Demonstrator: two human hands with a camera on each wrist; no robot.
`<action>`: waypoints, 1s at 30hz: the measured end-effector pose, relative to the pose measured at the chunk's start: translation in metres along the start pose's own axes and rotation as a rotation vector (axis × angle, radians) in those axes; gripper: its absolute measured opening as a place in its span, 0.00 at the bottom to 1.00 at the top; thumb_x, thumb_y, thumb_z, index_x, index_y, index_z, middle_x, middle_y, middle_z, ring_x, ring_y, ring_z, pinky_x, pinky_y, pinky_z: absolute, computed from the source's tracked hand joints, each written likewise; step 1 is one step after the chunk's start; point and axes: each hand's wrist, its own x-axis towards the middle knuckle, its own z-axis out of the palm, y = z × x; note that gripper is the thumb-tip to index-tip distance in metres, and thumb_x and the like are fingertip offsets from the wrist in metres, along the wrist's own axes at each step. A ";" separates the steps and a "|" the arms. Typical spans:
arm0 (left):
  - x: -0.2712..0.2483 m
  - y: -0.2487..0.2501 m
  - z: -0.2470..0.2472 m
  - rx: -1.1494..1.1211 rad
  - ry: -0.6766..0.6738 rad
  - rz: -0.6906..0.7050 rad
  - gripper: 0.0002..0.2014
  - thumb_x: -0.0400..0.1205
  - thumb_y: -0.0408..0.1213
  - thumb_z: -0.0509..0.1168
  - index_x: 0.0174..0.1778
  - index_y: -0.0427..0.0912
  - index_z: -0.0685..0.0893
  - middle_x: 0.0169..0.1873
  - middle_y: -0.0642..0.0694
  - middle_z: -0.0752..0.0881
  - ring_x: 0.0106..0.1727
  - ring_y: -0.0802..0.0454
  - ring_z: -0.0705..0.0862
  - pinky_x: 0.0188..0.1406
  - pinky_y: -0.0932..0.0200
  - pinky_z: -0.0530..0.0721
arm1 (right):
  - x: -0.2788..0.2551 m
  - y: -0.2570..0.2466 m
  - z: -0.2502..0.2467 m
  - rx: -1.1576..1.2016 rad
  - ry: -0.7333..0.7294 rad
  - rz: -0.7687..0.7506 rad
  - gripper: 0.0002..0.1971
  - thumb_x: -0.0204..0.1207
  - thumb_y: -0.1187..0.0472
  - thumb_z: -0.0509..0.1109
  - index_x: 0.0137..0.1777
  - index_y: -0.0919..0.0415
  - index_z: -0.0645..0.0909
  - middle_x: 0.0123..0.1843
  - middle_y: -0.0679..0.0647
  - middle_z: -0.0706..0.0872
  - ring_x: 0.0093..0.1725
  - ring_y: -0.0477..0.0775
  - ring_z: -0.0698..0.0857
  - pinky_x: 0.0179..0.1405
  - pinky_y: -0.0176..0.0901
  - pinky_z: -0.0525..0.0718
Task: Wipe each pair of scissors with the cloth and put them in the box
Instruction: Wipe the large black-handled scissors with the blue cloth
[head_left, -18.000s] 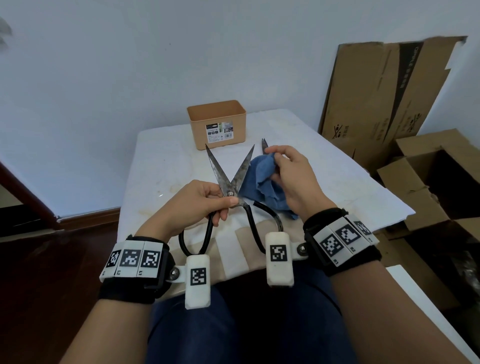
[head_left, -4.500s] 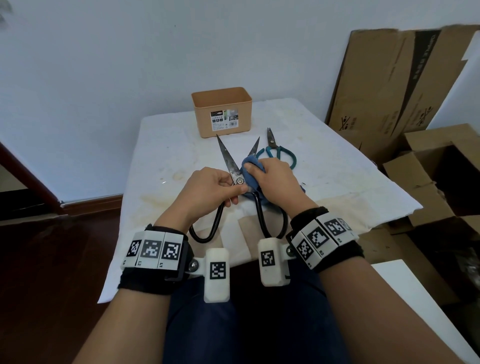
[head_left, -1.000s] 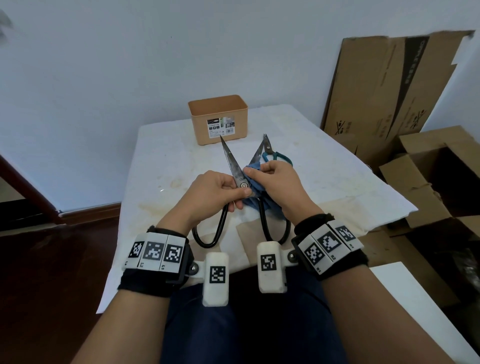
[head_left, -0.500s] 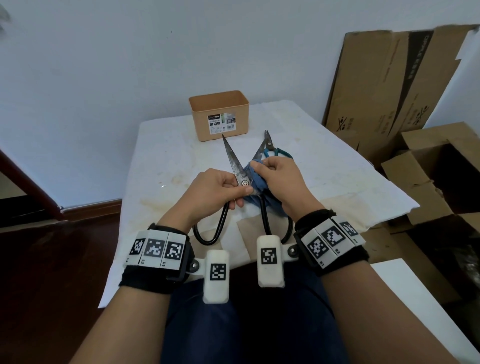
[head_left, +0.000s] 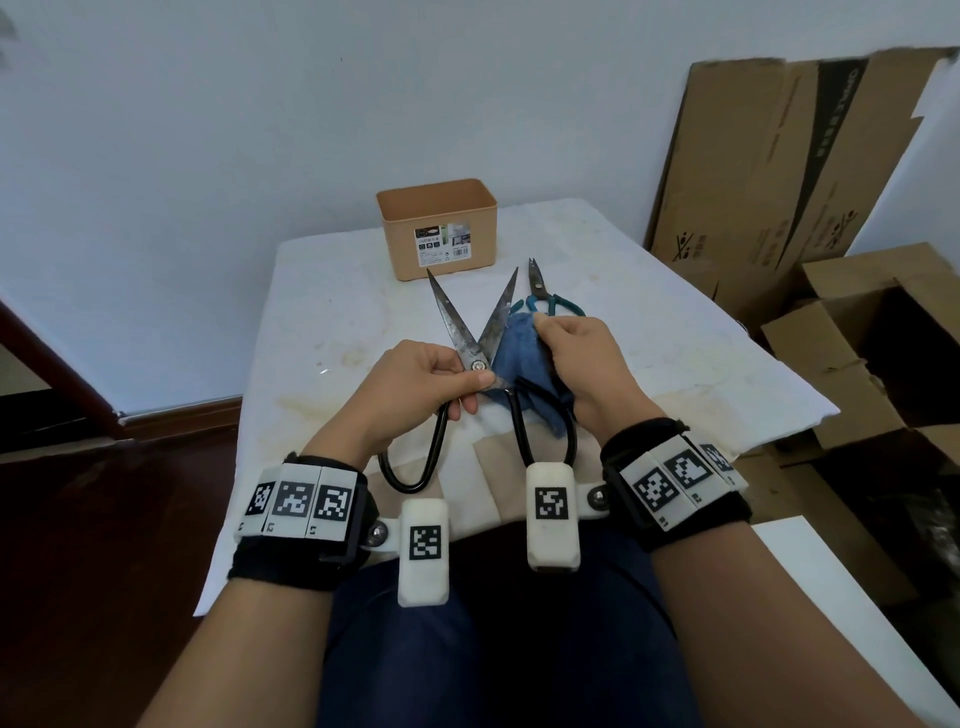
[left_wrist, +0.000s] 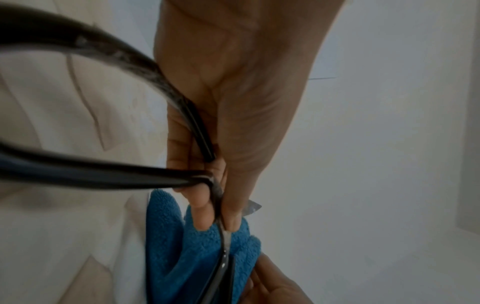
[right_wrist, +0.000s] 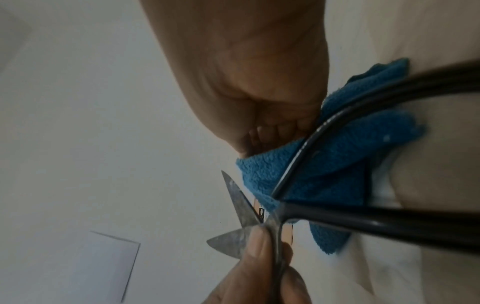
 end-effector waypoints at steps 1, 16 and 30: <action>0.000 0.000 -0.001 0.001 0.003 -0.004 0.16 0.80 0.43 0.75 0.36 0.33 0.87 0.20 0.52 0.85 0.25 0.59 0.78 0.32 0.70 0.74 | 0.000 -0.001 -0.002 0.043 0.018 0.018 0.23 0.85 0.55 0.62 0.36 0.74 0.79 0.30 0.59 0.80 0.31 0.53 0.77 0.35 0.48 0.78; 0.003 0.005 -0.001 -0.006 -0.020 0.027 0.12 0.79 0.40 0.75 0.29 0.45 0.87 0.30 0.45 0.91 0.27 0.56 0.81 0.35 0.68 0.79 | -0.012 -0.015 0.005 0.031 -0.226 -0.064 0.04 0.77 0.67 0.73 0.46 0.57 0.85 0.42 0.53 0.90 0.40 0.48 0.88 0.43 0.38 0.88; 0.006 0.006 0.000 0.087 -0.015 0.067 0.13 0.80 0.43 0.75 0.32 0.41 0.86 0.30 0.46 0.91 0.26 0.58 0.81 0.33 0.73 0.77 | -0.006 -0.003 0.011 -0.037 -0.125 -0.140 0.06 0.80 0.61 0.71 0.45 0.63 0.86 0.38 0.58 0.88 0.39 0.51 0.85 0.43 0.50 0.84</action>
